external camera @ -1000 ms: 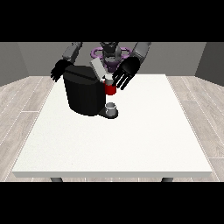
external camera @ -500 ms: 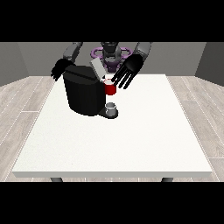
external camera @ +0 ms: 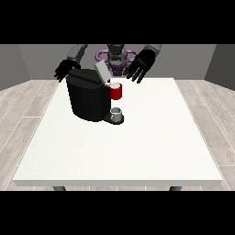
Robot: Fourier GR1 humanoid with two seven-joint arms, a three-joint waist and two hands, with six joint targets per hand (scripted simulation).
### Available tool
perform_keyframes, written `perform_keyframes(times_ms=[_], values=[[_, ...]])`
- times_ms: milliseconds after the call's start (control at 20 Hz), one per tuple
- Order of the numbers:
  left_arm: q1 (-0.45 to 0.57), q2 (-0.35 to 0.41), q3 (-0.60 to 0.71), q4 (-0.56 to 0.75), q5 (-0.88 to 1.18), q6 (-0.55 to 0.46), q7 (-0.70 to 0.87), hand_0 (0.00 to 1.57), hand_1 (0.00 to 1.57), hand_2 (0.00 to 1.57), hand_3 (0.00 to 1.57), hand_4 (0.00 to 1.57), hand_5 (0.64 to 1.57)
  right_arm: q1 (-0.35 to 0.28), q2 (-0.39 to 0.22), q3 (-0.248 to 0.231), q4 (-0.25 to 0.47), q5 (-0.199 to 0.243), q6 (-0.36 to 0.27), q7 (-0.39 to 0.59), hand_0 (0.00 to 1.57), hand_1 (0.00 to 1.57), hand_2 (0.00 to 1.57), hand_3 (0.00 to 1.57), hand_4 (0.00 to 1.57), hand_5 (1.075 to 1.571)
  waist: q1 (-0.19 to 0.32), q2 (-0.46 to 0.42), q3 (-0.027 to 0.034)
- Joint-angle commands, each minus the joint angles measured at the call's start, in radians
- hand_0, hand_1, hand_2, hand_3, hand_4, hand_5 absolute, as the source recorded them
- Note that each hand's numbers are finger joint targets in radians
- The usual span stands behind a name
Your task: Insert the coffee pod into the coffee machine and close the lid
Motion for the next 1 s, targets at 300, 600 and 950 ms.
perform_keyframes(times_ms=[300,600,950], values=[[0.192,-0.162,0.259,0.005,0.312,0.01,-0.046,0.0,0.0,0.0,0.0,0.26,1.571,0.125,-0.031,-0.013,-0.042,-0.018,0.027,0.037,0.0,0.0,0.0,0.0,0.49,1.571,0.089,-0.221,-0.003],[0.354,-0.25,0.269,-0.025,0.377,-0.009,-0.109,0.0,0.0,0.0,0.0,0.0,1.571,0.144,-0.102,-0.002,-0.074,-0.017,0.099,0.072,0.0,0.0,0.0,0.0,0.35,1.571,0.172,-0.326,-0.0013],[0.477,-0.32,0.288,-0.048,0.449,-0.04,-0.098,0.0,0.0,0.0,0.0,0.0,1.571,0.055,-0.125,0.016,-0.148,-0.008,0.103,0.153,0.0,0.0,0.0,0.0,0.04,1.571,0.262,-0.384,-0.0008]])
